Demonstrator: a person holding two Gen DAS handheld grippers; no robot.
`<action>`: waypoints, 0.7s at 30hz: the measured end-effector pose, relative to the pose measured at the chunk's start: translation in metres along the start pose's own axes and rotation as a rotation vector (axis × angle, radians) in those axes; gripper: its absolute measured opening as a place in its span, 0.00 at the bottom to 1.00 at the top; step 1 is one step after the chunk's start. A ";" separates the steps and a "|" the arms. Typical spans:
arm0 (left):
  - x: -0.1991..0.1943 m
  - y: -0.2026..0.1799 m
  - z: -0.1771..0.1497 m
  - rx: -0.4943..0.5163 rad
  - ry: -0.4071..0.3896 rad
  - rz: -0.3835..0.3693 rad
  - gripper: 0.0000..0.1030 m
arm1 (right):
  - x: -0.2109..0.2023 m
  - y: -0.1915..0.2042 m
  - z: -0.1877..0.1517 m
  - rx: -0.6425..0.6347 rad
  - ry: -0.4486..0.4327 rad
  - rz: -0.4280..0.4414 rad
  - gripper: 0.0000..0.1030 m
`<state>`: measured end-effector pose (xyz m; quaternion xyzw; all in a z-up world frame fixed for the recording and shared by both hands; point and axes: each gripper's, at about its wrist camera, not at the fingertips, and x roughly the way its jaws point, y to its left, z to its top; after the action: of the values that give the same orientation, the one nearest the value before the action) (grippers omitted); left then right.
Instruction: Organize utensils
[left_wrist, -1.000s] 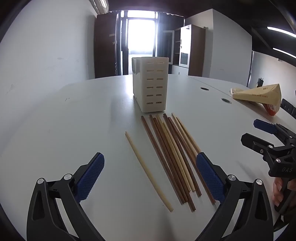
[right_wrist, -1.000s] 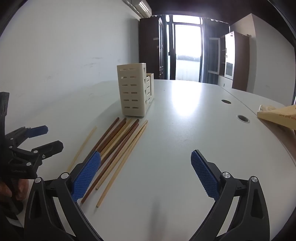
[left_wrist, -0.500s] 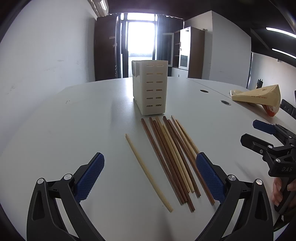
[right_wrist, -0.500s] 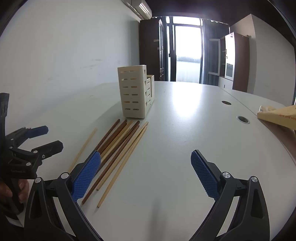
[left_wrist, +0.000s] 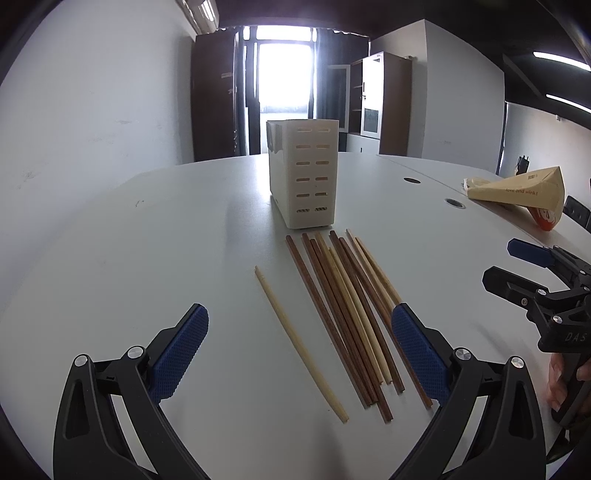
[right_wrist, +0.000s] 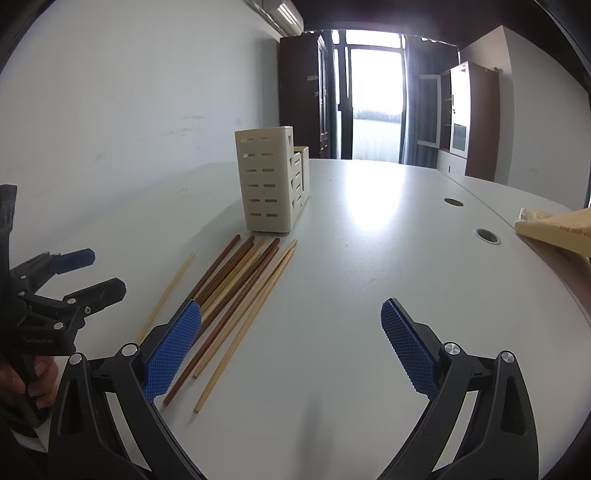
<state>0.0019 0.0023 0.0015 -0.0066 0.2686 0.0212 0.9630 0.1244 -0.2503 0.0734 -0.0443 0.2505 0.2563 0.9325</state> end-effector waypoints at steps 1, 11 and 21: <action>0.000 0.000 0.000 0.003 0.000 0.000 0.95 | 0.000 0.000 0.000 0.001 0.001 0.000 0.96; 0.001 0.000 -0.002 -0.007 0.011 0.001 0.95 | 0.000 0.000 -0.001 0.005 0.004 -0.006 0.96; 0.000 0.001 -0.003 -0.008 0.018 0.006 0.95 | -0.001 -0.001 -0.002 0.005 0.006 -0.006 0.96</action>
<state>-0.0001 0.0033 -0.0011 -0.0096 0.2769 0.0252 0.9605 0.1234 -0.2515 0.0718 -0.0433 0.2538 0.2525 0.9327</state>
